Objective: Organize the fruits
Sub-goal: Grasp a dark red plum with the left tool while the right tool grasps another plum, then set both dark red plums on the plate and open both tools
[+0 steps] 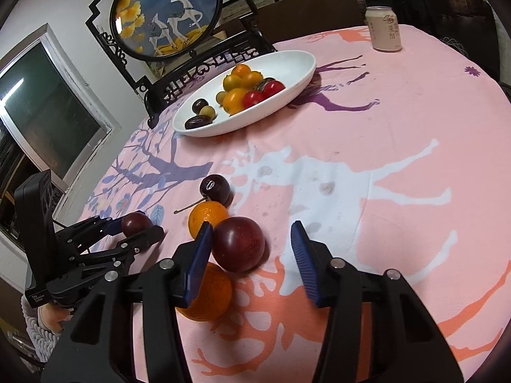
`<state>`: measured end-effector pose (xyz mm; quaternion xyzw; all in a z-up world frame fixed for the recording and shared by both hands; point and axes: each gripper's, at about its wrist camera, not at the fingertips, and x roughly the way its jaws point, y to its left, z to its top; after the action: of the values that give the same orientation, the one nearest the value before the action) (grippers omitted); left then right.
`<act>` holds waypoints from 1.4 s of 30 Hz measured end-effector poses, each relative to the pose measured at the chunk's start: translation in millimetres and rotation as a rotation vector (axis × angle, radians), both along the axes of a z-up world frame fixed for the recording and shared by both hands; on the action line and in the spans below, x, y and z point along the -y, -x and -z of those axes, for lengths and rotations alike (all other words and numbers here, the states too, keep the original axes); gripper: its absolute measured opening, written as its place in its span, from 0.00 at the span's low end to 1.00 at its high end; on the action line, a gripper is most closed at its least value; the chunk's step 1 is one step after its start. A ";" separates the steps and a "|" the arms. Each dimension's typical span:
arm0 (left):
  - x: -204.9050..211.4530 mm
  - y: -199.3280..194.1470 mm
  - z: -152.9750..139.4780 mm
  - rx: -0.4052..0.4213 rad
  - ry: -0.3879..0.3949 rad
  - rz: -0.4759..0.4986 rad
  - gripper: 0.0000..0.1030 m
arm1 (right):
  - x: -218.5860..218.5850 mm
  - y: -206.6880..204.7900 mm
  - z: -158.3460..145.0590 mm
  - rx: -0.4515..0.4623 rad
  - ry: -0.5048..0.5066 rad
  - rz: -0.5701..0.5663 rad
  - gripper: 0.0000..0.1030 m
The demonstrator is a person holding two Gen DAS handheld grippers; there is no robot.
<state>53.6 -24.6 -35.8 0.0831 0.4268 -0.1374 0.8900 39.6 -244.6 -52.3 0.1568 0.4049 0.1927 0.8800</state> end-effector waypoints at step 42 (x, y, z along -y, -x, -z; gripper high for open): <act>-3.7 3.5 -13.2 0.045 0.061 0.011 0.37 | 12.4 3.9 -2.0 0.032 0.081 0.084 0.35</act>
<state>50.1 -20.9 -22.6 0.0614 0.4018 -0.1535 0.9007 35.7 -257.0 -50.3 0.1349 0.3913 0.1418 0.8992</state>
